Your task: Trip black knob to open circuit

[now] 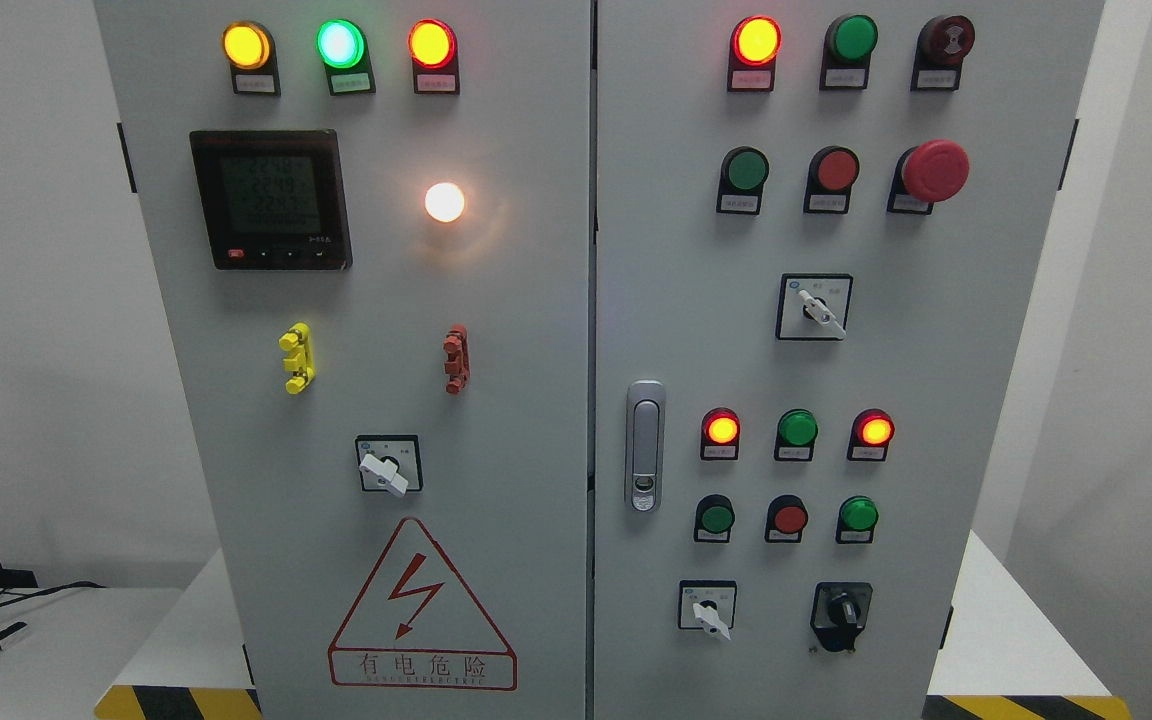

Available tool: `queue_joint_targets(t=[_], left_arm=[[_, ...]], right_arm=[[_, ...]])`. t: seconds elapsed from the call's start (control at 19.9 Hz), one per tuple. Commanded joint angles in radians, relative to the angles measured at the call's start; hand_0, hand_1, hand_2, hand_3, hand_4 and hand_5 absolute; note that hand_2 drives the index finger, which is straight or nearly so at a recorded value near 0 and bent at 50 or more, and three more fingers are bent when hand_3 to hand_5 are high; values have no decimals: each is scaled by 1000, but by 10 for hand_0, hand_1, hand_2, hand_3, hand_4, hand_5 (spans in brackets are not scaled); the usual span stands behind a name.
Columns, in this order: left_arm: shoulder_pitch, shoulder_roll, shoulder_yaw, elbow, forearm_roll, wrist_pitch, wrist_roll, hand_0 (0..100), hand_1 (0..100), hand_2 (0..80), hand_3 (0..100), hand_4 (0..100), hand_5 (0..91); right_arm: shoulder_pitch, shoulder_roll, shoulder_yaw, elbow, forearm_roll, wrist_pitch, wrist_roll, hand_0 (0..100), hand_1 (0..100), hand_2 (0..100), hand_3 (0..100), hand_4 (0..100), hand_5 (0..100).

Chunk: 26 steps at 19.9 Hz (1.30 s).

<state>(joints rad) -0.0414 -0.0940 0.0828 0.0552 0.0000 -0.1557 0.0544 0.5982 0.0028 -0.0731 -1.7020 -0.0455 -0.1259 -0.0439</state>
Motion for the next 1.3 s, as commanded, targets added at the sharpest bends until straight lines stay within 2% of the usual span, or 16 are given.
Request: queue_joint_targets(t=[0.0,0.6,0.75,1.1,1.25], left_arm=[[0,0,0,0,-31,-1,1,120,389,0,0,0,0],[0,0,0,0,-31,-1,1,120,389,0,0,0,0],[0,-1,0,0,-31,-1,1,120,389,0,0,0,0],[0,0,0,0,-31,-1,1,120,389,0,0,0,0],[0,0,0,0,-31,-1,1,120,389,0,0,0,0]], right_arm=[[-115,-26,-47,-77,-1,41,9,348,681,545,877,776,765],[-238,-43,-80,-74,1,95,13,362,685,548,878,780,770],[-265,-63,-88,-71,-1,121,15,365,686,548,878,779,769],[-304,-104,-91,-67,-20,126,13,345,717,547,875,776,771],[-356,-102,-111,-67,-24,182,15,344,739,535,870,773,771]])
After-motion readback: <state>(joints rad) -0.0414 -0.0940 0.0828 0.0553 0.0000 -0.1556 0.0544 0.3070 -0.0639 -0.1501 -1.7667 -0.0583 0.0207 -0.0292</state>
